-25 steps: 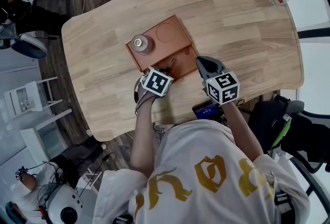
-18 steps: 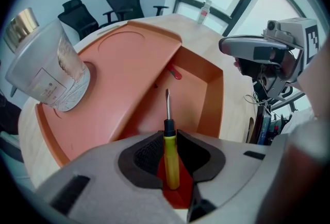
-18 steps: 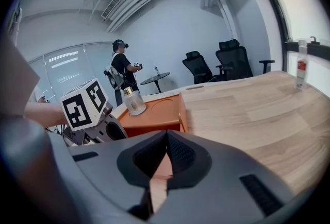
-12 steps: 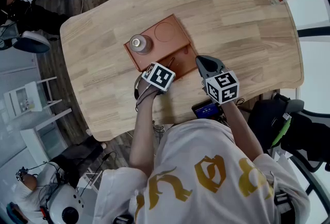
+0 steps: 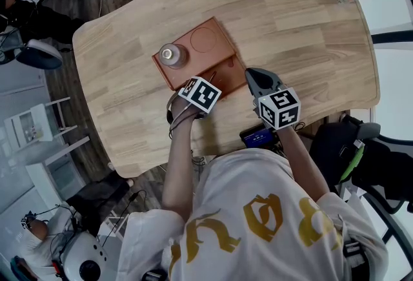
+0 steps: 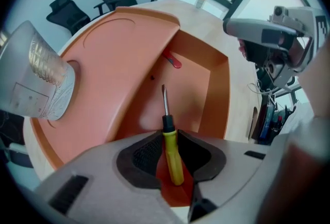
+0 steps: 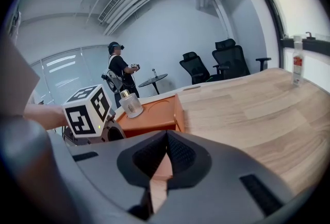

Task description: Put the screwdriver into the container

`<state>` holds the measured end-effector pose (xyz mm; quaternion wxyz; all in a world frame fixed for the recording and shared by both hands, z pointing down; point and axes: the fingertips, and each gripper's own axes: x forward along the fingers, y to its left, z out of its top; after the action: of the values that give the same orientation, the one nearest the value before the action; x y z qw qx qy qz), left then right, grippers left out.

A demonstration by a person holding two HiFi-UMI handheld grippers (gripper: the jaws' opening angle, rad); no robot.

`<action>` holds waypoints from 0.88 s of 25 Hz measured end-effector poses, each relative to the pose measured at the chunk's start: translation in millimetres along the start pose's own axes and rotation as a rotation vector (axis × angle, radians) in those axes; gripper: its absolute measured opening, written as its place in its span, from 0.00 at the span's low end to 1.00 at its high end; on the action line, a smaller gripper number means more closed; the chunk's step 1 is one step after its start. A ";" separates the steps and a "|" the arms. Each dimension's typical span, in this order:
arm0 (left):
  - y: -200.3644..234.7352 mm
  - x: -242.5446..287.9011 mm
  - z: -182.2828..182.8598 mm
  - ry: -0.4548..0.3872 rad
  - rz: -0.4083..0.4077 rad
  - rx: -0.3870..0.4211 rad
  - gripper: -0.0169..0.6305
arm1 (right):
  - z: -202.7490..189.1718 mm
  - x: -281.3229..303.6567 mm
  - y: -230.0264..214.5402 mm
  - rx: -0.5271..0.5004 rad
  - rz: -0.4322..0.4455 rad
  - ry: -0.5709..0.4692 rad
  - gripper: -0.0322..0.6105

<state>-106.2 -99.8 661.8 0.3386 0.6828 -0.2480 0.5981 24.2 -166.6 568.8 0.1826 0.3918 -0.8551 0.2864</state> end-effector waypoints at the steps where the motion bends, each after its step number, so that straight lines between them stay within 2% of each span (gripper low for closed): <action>1: 0.2 1.1 -2.7 0.016 0.008 0.017 0.17 | 1.2 -0.2 -0.3 0.005 -0.001 -0.006 0.06; 5: 1.4 1.7 -5.7 0.025 0.028 0.025 0.20 | 3.0 -0.1 -1.4 0.001 0.000 -0.010 0.06; 11: 2.5 -4.4 -2.1 -0.026 0.037 0.008 0.23 | 2.4 -1.5 -1.3 -0.001 0.000 -0.008 0.06; 15: 1.6 -17.4 5.9 -0.117 0.018 -0.043 0.23 | 2.5 -3.1 4.4 -0.011 0.009 -0.008 0.06; 20: 4.5 -45.7 17.9 -0.287 0.022 -0.113 0.22 | 5.2 -4.3 15.3 -0.033 0.030 -0.012 0.06; 22: 9.3 -57.2 17.4 -0.355 0.044 -0.162 0.12 | 6.5 -5.5 20.1 -0.043 0.041 -0.016 0.06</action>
<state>-111.1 -122.8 606.0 0.3302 0.7423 -0.3660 0.4538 11.6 -157.0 553.8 0.1782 0.3727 -0.8702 0.2686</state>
